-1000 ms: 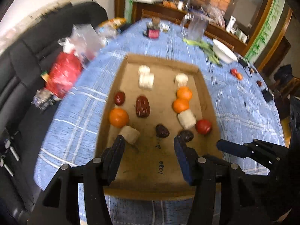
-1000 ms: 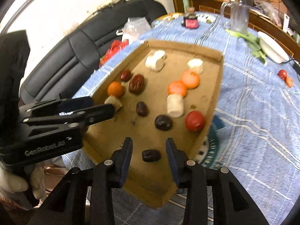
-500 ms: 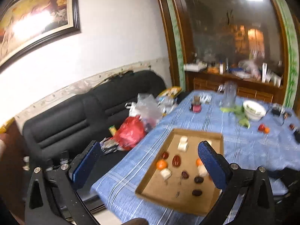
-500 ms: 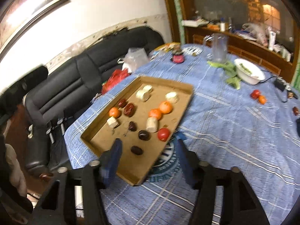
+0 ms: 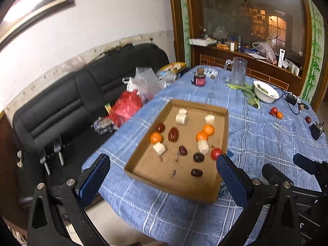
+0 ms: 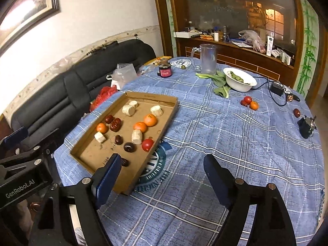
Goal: Organize fruits
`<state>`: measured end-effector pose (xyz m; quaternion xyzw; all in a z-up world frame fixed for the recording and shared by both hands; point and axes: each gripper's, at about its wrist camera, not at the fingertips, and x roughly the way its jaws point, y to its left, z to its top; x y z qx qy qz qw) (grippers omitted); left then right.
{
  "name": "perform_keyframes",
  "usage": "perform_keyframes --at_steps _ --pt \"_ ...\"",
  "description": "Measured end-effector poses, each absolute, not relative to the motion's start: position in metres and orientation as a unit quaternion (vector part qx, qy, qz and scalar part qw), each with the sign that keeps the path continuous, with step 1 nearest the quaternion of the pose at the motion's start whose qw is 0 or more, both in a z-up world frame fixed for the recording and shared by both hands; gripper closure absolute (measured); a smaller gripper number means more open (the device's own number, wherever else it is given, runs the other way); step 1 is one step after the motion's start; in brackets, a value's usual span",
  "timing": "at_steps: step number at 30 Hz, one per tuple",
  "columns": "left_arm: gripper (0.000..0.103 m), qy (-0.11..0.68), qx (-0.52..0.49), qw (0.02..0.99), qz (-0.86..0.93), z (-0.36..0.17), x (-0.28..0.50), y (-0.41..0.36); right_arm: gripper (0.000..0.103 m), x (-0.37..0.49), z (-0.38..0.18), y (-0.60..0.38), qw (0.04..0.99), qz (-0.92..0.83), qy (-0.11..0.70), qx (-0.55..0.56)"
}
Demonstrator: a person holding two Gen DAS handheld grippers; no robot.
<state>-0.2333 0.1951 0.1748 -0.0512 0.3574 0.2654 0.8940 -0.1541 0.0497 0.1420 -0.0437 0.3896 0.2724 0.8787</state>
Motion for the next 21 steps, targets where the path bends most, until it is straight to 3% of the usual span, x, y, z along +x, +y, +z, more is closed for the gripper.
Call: perform_keyframes --at_steps 21 --pt "0.000 0.393 -0.082 0.879 0.257 0.151 -0.238 0.226 0.015 -0.157 0.124 0.073 0.869 0.253 0.420 -0.070"
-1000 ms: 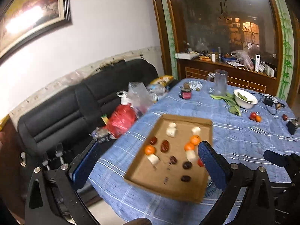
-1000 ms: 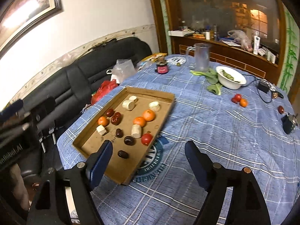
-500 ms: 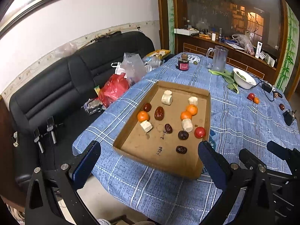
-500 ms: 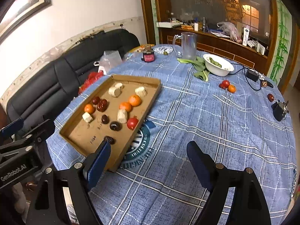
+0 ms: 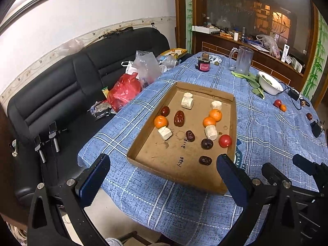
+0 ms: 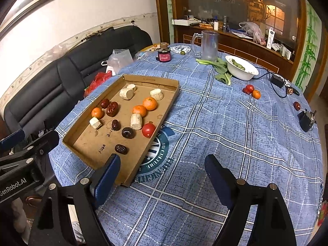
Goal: Organize fruits
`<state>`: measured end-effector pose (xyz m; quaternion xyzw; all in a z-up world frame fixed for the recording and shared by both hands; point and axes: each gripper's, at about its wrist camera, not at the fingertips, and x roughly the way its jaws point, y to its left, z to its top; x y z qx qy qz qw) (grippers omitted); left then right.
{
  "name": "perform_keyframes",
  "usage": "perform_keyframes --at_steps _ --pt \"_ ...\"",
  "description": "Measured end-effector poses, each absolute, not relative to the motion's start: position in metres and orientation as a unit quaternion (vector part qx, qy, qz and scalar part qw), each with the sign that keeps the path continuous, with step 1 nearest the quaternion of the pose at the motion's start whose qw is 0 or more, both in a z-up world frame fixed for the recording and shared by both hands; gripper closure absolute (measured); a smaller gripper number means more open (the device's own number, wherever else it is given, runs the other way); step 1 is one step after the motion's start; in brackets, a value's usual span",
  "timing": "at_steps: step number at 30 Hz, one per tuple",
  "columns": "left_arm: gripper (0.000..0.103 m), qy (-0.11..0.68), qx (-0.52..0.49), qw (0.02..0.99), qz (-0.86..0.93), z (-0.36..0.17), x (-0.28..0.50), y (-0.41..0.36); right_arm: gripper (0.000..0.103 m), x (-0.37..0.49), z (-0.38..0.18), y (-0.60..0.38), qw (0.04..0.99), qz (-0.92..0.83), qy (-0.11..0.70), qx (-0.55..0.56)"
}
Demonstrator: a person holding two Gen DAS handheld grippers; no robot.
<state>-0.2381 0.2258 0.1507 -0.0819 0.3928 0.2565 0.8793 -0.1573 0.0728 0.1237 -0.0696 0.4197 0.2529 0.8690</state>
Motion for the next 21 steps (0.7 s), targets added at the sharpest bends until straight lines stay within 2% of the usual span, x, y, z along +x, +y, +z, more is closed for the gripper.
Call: perform_keyframes --at_steps 21 --pt "0.000 0.452 -0.115 0.849 0.250 0.117 -0.214 0.258 0.015 -0.141 0.104 0.095 0.854 0.249 0.450 -0.078"
